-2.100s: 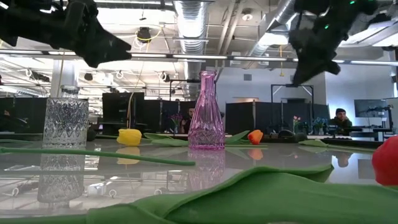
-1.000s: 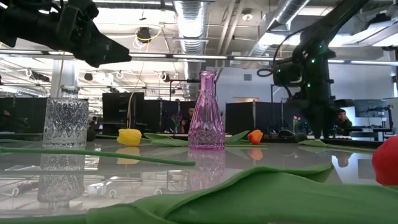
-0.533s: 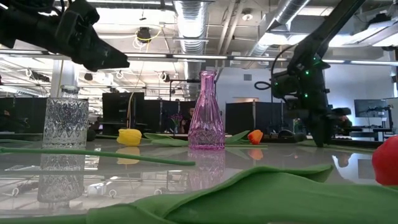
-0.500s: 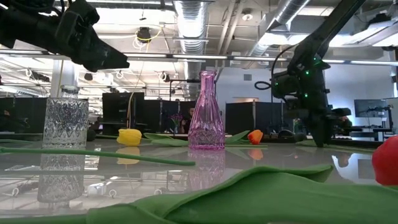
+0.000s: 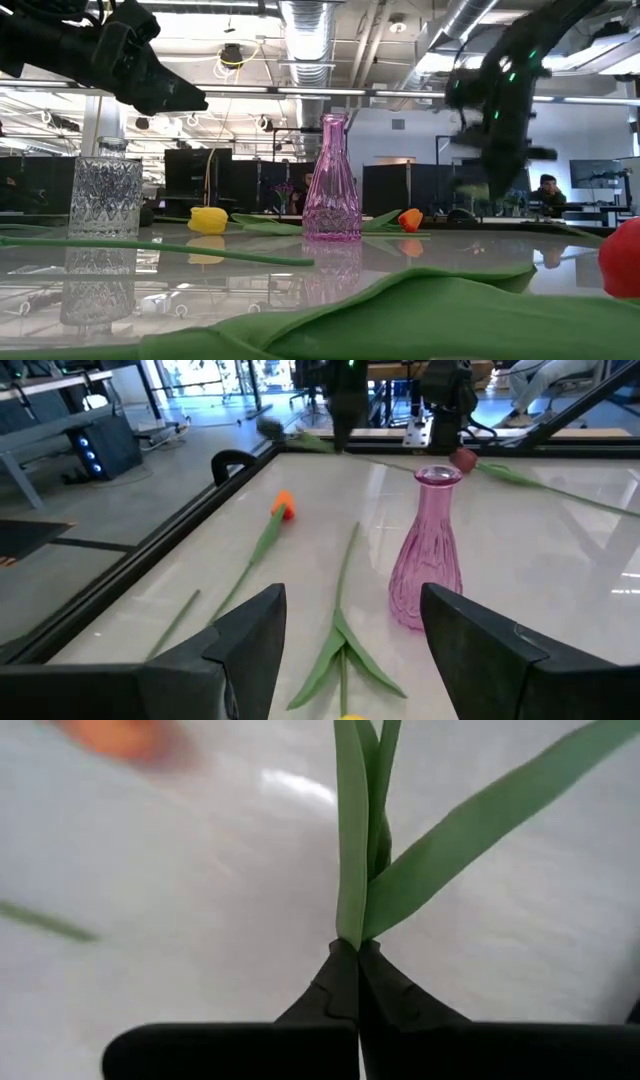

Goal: Sort flowers into vase by color
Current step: Put the right black flower into the violet vase

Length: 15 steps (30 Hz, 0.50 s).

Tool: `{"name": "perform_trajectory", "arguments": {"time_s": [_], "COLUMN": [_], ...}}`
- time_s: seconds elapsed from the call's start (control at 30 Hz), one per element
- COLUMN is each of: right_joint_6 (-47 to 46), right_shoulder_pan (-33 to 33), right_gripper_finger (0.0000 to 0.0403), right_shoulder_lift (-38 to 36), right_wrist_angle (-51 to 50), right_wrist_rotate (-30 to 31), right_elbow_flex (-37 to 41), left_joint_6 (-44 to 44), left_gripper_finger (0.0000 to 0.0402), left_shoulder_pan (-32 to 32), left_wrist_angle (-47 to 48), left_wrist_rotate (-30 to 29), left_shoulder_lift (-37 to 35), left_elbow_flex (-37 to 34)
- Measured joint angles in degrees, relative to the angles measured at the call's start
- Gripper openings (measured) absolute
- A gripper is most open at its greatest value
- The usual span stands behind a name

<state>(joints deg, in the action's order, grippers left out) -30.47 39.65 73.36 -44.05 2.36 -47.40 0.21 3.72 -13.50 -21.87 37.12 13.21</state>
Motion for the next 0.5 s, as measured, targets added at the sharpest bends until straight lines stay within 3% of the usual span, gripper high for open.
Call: {"name": "perform_trajectory", "arguments": {"time_s": [0.23,0.37,0.5], "right_joint_6": [-1.8,3.2,13.0], "right_shoulder_pan": [-12.4,-23.9,-34.1], "right_gripper_finger": [0.0016,0.0015,0.0015], "right_shoulder_lift": [-14.4,-16.2,-14.7], "right_wrist_angle": [23.7,40.7,49.7], "right_wrist_rotate": [-0.7,0.4,6.2], "right_elbow_flex": [-0.1,-0.3,-2.8], "left_joint_6": [-0.1,-0.4,-1.0], "left_gripper_finger": [0.0222,0.0222,0.0222], "left_shoulder_pan": [0.0,0.0,0.0], "left_wrist_angle": [0.0,0.0,-0.1], "left_wrist_rotate": [-0.5,-1.5,-2.5], "left_shoulder_lift": [0.0,0.0,0.0], "left_elbow_flex": [0.0,0.0,0.0]}}
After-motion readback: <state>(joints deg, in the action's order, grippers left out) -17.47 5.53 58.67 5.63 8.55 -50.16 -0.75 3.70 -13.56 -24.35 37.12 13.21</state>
